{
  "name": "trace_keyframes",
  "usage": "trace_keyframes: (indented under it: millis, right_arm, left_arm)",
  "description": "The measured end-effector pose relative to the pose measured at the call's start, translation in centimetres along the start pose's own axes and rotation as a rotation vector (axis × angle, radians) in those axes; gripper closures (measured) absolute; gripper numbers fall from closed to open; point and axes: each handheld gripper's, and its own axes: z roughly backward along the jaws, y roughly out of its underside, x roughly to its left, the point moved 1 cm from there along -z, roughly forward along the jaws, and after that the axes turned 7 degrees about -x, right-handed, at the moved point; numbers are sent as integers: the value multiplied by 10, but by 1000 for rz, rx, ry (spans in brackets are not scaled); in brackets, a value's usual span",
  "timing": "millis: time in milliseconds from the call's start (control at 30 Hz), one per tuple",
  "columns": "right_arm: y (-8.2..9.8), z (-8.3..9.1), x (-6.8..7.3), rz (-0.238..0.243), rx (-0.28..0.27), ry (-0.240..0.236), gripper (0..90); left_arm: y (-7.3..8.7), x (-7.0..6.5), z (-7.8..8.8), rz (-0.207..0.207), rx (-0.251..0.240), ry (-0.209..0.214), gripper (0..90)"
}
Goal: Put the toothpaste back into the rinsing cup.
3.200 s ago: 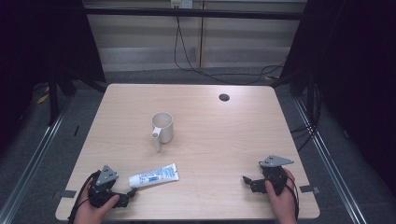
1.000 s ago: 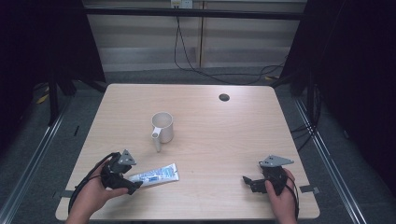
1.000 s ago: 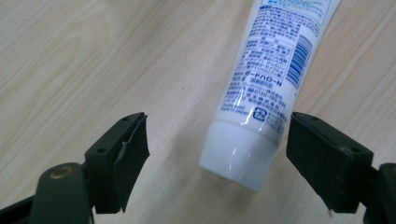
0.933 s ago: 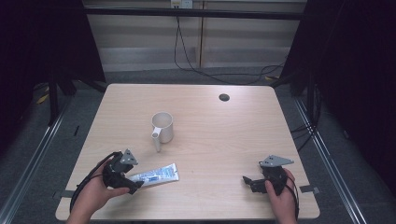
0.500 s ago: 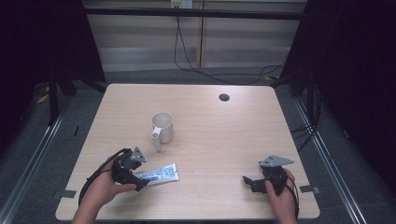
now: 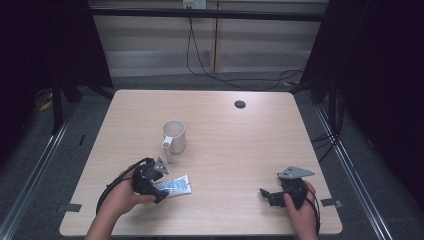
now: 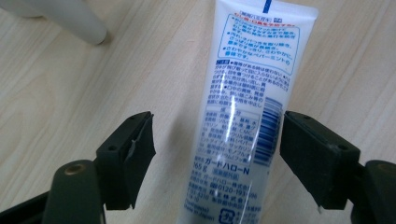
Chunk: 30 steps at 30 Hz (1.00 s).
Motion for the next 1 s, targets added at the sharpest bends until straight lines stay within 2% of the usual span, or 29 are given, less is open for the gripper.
trace_keyframes:
  millis: [200,433,567,733,800,867,900,1000]
  right_arm:
    - [0,0,0,0,0,0,92]
    - [0,0,0,0,0,0,92]
    - [0,0,0,0,0,0,92]
    - [0,0,0,0,0,0,92]
    - [0,0,0,0,0,0,92]
    - [0,0,0,0,0,-1,92]
    - [0,0,0,0,0,-1,92]
    - [0,0,0,0,0,0,92]
  left_arm:
    - [-5,-1,-6,-3,8,21,291]
    - [-15,-5,-14,-37,16,52,348]
    - [-20,-7,-17,-46,22,46,411]
    - [-25,-8,-20,-66,50,35,413]
    - [-25,-9,-21,-57,43,33,418]
    - [-26,-10,-21,-51,46,29,482]
    - [-26,-11,-20,-40,46,25,482]
    - [-29,-10,-14,3,44,10,615]
